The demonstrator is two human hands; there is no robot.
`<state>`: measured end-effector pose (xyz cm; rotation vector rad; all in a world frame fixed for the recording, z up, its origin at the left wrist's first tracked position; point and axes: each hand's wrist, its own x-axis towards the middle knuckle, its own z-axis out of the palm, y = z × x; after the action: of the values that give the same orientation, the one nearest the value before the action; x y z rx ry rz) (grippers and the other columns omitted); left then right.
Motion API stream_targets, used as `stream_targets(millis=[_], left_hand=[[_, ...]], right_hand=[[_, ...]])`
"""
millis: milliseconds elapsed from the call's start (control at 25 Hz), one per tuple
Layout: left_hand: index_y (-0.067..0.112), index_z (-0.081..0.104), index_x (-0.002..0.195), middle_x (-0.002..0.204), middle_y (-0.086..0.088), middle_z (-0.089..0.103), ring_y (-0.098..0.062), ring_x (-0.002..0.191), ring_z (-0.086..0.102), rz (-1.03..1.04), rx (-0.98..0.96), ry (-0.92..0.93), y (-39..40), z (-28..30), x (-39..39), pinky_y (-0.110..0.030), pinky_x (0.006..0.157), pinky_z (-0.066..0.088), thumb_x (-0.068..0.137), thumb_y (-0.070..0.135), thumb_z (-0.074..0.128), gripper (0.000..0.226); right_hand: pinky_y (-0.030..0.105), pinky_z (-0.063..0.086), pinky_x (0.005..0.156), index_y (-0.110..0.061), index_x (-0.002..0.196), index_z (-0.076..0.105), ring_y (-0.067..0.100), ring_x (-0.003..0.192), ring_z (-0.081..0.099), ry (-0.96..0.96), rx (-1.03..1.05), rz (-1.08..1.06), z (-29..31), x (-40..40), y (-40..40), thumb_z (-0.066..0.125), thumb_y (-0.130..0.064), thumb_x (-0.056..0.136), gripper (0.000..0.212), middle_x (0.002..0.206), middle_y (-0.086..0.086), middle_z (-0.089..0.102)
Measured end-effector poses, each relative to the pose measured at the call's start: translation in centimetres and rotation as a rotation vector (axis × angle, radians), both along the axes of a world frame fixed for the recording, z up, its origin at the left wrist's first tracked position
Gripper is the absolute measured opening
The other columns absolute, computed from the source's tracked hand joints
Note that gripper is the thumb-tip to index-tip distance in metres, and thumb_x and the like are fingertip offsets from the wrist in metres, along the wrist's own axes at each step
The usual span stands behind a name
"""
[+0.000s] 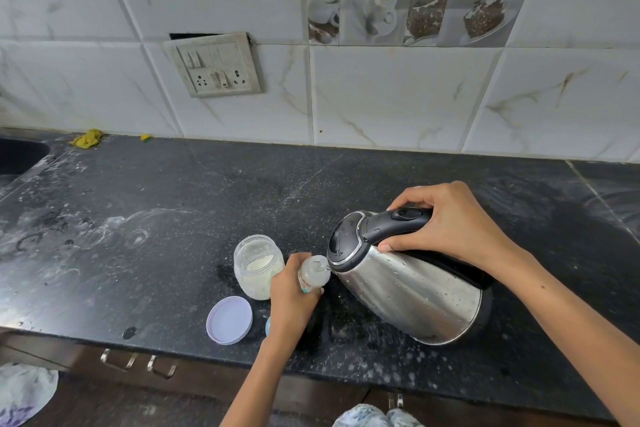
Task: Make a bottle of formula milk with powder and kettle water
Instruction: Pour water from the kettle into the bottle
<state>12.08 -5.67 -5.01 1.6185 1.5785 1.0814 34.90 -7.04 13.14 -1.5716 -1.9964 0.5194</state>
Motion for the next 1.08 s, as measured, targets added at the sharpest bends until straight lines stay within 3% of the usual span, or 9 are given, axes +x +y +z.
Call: stream_targets(millis=[360,480,680,1080], left_hand=[[0.024,0.06,0.102,0.093,0.013,0.068,-0.007,0.088,0.064,-0.001,-0.013,-0.025,0.1,-0.5,-0.2,-0.009,0.071,0.046,0.061,-0.001,0.081,0.052],[0.025,0.06,0.105,0.098,0.014,0.069,-0.008,0.096,0.065,-0.022,-0.031,-0.067,-0.1,-0.7,0.0,-0.022,0.081,0.052,0.061,0.002,0.083,0.054],[0.025,0.061,0.106,0.103,0.012,0.071,-0.006,0.102,0.065,-0.018,-0.037,-0.182,0.0,0.0,0.9,-0.026,0.091,0.051,0.06,0.004,0.087,0.057],[0.026,0.061,0.108,0.106,0.015,0.069,0.001,0.103,0.063,-0.031,-0.007,-0.229,-0.3,2.1,1.3,-0.021,0.093,0.049,0.063,0.007,0.087,0.056]], right_hand=[[0.032,0.056,0.069,-0.032,0.082,0.076,0.001,0.067,0.068,0.034,0.047,0.002,-0.5,0.5,-0.4,0.092,-0.046,0.049,0.039,0.07,-0.014,0.074],[0.025,0.054,0.068,-0.033,0.083,0.077,0.0,0.069,0.069,0.075,0.089,0.01,-0.9,1.4,-0.7,0.092,-0.047,0.048,0.04,0.072,-0.016,0.075],[0.015,0.054,0.072,-0.034,0.084,0.077,0.0,0.076,0.071,0.24,0.17,-0.038,-2.4,3.4,-1.3,0.091,-0.05,0.045,0.045,0.08,-0.02,0.075],[0.016,0.054,0.076,-0.032,0.092,0.074,0.007,0.083,0.072,0.524,0.419,-0.239,-8.2,5.6,-2.1,0.092,-0.04,0.053,0.043,0.089,-0.015,0.075]])
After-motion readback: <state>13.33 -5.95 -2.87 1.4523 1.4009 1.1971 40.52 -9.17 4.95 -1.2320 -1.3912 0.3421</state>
